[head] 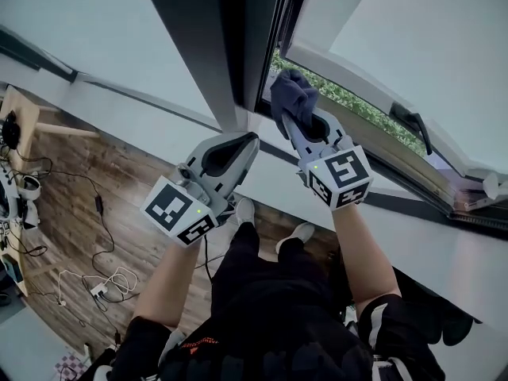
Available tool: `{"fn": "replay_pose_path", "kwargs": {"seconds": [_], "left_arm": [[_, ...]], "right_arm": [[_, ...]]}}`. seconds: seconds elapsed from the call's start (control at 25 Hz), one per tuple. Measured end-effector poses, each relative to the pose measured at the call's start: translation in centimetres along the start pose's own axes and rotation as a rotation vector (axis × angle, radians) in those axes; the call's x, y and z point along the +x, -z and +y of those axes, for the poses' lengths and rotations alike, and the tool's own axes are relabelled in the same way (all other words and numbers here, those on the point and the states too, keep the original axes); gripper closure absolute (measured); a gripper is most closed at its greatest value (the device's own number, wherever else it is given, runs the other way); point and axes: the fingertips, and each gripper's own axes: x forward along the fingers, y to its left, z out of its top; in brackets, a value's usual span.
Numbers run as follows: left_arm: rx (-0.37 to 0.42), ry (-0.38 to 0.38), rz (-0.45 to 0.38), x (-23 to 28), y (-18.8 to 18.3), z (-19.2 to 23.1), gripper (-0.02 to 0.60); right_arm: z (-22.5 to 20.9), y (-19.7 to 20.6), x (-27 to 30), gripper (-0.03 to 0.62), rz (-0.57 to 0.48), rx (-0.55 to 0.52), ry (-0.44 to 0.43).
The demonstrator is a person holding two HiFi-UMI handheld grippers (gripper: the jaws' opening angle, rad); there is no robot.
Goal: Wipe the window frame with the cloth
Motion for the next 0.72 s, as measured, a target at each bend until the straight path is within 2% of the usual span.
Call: {"fn": "replay_pose_path", "kwargs": {"seconds": [0.44, 0.72], "left_arm": [[0.148, 0.071, -0.126, 0.6, -9.4, -2.4, 0.560], [0.210, 0.108, -0.188, 1.2, -13.0, -4.1, 0.560]], "right_arm": [[1.8, -20.1, -6.1, 0.546, -0.330, -0.325, 0.052], [2.8, -28.5, -9.5, 0.546, -0.441, -0.494, 0.108]]}}
